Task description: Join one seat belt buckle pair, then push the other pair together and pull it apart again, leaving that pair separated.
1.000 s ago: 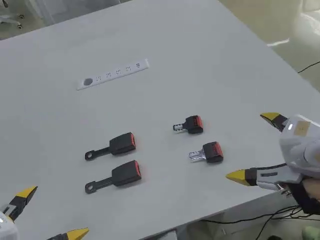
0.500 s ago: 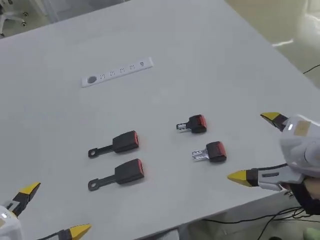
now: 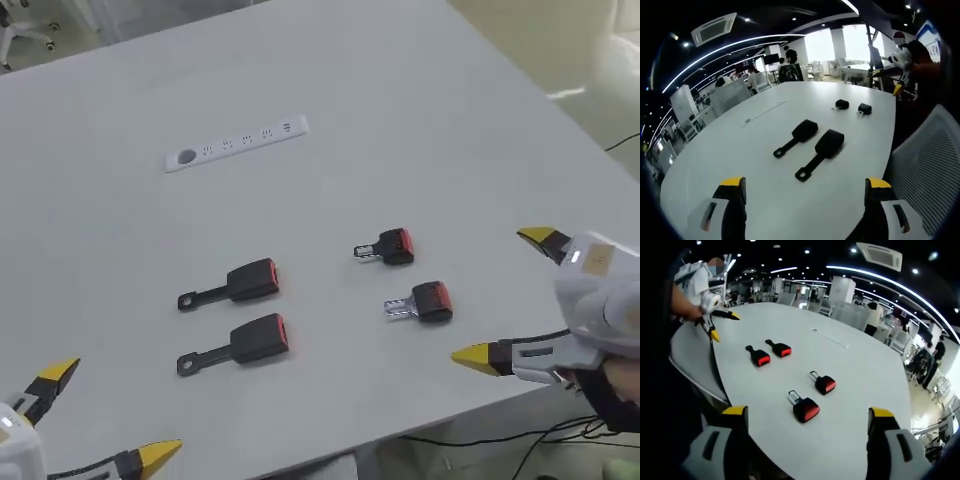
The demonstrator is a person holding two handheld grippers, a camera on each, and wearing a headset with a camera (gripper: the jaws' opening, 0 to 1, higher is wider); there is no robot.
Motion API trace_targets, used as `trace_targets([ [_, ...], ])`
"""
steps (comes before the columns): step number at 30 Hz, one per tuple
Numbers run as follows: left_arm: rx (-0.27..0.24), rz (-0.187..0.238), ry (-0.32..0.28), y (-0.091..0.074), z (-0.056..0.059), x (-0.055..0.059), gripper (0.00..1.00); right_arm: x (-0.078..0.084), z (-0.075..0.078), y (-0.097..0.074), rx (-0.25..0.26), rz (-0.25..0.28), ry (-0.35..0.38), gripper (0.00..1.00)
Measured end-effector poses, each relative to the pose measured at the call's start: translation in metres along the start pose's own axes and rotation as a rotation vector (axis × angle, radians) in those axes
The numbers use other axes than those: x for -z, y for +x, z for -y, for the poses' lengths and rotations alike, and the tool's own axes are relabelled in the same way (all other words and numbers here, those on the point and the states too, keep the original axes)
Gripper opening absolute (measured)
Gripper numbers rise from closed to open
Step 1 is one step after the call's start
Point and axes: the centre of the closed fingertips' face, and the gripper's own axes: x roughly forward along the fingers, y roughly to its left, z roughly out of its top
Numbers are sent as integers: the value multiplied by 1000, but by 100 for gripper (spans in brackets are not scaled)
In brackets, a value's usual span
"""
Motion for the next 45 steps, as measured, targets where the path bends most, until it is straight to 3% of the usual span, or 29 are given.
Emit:
trace_targets([
  [17, -5, 4, -5, -5, 2, 5, 100, -2, -6, 3, -15, -6, -12, 100],
  [26, -13, 13, -13, -4, -1, 5, 100, -5, 1, 2, -6, -12, -37, 100],
  [37, -6, 11, 7, -1, -3, 3, 100, -14, -5, 8, -26, -20, -85, 100],
  [45, -15, 20, 15, -1, -6, -1, 100, -14, -6, 10, -42, -25, -61, 97],
])
